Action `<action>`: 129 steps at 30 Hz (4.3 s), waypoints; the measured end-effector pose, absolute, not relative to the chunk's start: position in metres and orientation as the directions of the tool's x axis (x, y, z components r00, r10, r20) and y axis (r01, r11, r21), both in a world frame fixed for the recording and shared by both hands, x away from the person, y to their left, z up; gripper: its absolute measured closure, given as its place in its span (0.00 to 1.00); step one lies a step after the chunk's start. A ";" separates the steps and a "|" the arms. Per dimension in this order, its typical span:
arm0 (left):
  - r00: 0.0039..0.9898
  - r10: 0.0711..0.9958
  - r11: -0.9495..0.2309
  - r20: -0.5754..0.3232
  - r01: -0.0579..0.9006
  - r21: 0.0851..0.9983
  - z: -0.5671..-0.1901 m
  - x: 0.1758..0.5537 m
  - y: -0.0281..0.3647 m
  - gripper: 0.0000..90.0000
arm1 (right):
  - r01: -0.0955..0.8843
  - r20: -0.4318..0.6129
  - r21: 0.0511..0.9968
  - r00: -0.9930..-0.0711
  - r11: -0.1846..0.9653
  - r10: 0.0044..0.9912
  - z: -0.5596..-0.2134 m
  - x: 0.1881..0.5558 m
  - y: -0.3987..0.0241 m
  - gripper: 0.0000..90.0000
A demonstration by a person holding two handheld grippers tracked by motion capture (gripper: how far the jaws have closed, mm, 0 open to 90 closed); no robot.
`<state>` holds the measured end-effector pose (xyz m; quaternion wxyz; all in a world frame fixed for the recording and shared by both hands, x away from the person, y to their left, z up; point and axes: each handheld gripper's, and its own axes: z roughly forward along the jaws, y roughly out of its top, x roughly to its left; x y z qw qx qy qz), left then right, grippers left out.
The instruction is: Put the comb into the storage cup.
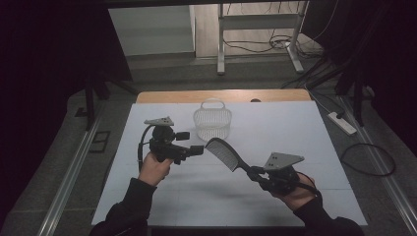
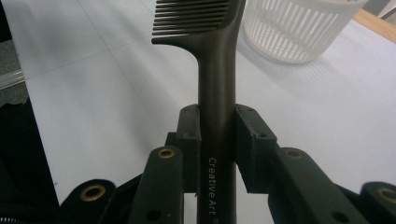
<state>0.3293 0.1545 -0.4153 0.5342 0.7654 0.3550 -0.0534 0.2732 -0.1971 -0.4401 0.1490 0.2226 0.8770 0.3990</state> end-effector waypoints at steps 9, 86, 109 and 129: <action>0.752 0.437 -0.172 -0.494 0.609 0.775 -0.418 0.331 0.147 0.00 | 0.242 -0.098 0.774 -0.867 0.585 0.489 -0.439 0.268 -0.189 0.80; 0.644 0.310 -0.015 -0.700 0.739 0.673 -0.417 0.332 0.163 0.96 | 0.312 -0.065 0.757 -0.838 0.574 0.541 -0.443 0.275 -0.189 0.26; 0.663 0.408 -0.025 -0.628 0.696 0.718 -0.398 0.339 0.179 0.96 | 0.423 0.012 0.725 -0.797 0.543 0.604 -0.446 0.286 -0.217 0.02; 0.640 0.472 0.023 -0.606 0.678 0.734 -0.379 0.356 0.206 0.96 | 0.466 0.012 0.715 -0.753 0.520 0.658 -0.451 0.285 -0.241 0.00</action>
